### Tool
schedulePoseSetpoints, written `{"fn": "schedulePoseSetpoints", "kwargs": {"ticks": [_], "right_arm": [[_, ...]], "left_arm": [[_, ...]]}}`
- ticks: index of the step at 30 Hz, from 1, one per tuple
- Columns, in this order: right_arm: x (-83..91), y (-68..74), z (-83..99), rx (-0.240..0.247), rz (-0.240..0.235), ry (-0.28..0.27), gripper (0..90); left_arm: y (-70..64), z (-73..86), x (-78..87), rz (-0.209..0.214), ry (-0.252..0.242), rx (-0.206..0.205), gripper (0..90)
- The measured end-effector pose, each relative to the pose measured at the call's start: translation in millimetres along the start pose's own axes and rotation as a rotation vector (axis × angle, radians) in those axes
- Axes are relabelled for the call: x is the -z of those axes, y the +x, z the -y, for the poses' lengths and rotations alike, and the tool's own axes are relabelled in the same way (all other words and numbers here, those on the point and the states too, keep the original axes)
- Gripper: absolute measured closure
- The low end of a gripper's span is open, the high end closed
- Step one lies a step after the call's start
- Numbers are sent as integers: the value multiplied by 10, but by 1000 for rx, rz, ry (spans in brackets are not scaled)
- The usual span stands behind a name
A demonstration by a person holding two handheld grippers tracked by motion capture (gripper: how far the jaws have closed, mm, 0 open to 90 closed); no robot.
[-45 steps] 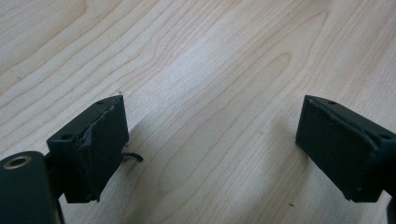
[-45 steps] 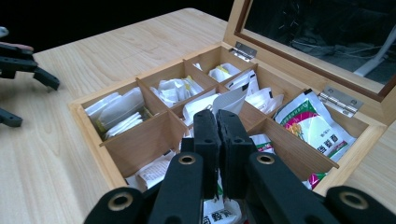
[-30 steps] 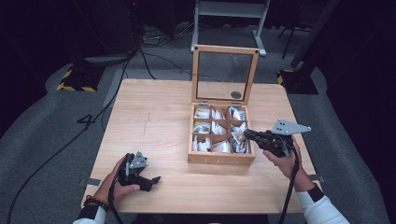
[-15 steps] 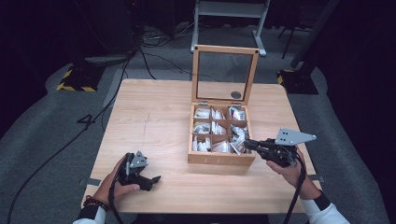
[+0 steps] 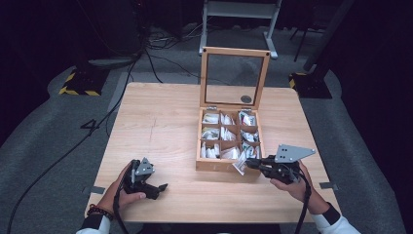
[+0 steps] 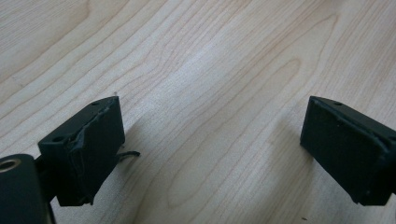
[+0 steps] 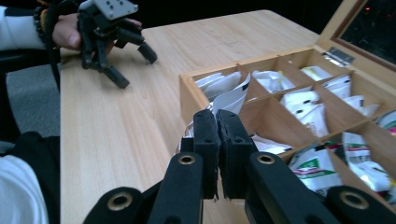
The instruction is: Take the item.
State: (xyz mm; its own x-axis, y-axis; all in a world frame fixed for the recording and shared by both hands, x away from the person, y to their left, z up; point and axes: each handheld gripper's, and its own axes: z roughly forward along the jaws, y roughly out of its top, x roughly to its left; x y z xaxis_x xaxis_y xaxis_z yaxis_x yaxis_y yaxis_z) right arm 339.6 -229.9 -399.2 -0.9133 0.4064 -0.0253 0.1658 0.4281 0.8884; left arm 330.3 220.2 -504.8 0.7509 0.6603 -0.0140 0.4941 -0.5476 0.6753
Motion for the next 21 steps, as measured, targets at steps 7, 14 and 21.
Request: {"fn": "schedulePoseSetpoints", "kwargs": {"ticks": [7, 14, 21], "right_arm": [[-133, 123, 137, 29, -85, 49, 873], [-325, 215, 254, 45, -134, 115, 872], [-549, 284, 350, 61, -182, 183, 867]], "left_arm": [[-1, 0, 0, 0, 0, 1, 68], [-3, 1, 0, -1, -1, 3, 68], [-2, 1, 0, -1, 0, 3, 68]]}}
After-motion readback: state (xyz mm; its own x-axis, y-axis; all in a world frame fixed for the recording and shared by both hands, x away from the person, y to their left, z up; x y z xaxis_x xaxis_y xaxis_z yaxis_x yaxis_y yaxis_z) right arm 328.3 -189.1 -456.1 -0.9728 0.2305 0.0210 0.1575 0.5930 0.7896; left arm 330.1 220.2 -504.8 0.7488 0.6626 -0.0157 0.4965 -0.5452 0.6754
